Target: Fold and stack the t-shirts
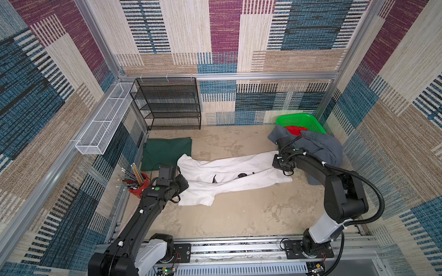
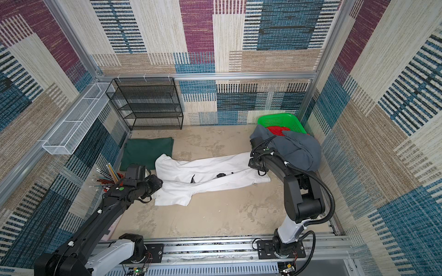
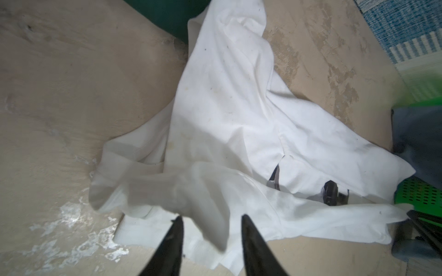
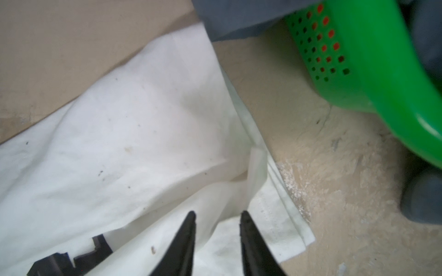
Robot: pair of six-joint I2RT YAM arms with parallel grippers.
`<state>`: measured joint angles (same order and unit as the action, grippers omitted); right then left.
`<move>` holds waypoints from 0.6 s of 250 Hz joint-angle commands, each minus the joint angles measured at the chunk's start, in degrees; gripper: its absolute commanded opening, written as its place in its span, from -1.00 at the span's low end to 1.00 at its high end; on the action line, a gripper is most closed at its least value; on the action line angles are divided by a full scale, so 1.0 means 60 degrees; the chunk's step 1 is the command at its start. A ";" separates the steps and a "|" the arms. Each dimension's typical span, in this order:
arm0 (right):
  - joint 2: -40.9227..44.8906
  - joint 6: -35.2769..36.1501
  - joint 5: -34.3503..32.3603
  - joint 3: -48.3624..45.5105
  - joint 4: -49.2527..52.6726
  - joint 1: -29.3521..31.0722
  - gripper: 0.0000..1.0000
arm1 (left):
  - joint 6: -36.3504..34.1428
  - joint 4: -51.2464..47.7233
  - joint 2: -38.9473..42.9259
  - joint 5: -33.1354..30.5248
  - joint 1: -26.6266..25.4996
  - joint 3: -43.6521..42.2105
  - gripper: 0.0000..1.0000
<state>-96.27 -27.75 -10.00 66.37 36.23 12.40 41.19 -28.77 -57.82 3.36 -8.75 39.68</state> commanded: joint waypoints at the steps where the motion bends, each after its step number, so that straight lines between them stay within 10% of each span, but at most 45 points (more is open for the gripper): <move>1: 0.0168 0.0062 0.0358 -0.0021 -0.0447 0.0013 0.48 | -0.0703 0.0223 0.0221 0.0033 0.0009 0.0219 0.87; 22: 0.0449 -0.0027 0.0364 -0.0158 -0.0569 0.0013 0.99 | -0.1005 -0.0183 0.0529 -0.0367 0.0009 0.0358 0.96; 150: 0.2086 -0.0548 0.0668 -0.0929 -0.1218 -0.0001 0.97 | -0.0408 -0.0797 0.1822 0.0256 0.0001 -0.1188 0.97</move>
<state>-84.33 -29.54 -7.03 61.08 30.70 12.36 36.62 -32.53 -47.53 2.28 -8.75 34.63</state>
